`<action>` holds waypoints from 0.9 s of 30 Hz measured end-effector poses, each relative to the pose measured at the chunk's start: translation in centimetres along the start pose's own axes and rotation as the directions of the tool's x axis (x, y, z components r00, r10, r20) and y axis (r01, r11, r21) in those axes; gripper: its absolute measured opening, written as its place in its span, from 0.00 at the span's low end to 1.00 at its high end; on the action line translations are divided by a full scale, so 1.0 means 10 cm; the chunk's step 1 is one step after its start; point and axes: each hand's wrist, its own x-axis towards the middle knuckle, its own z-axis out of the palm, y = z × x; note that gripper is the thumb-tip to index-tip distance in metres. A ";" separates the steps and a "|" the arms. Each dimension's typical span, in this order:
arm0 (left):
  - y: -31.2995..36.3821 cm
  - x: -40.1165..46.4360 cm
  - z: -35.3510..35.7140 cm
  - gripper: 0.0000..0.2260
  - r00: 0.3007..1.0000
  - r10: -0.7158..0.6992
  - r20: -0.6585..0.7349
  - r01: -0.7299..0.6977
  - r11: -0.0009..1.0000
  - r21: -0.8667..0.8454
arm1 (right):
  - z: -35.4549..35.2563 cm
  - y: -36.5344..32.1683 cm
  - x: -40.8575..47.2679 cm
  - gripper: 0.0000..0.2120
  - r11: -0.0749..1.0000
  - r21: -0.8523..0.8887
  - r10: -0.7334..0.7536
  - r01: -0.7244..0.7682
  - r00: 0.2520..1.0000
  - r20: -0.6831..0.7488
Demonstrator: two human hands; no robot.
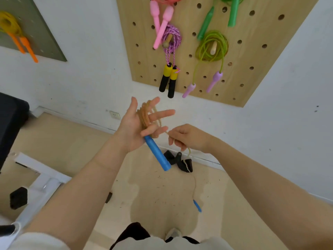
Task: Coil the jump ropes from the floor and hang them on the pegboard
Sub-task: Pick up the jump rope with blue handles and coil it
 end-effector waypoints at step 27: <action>0.76 0.13 -1.08 0.37 0.968 -0.137 -0.209 0.199 0.928 0.316 | 0.42 -0.97 0.77 0.09 0.993 -0.092 -0.055 0.067 0.990 0.131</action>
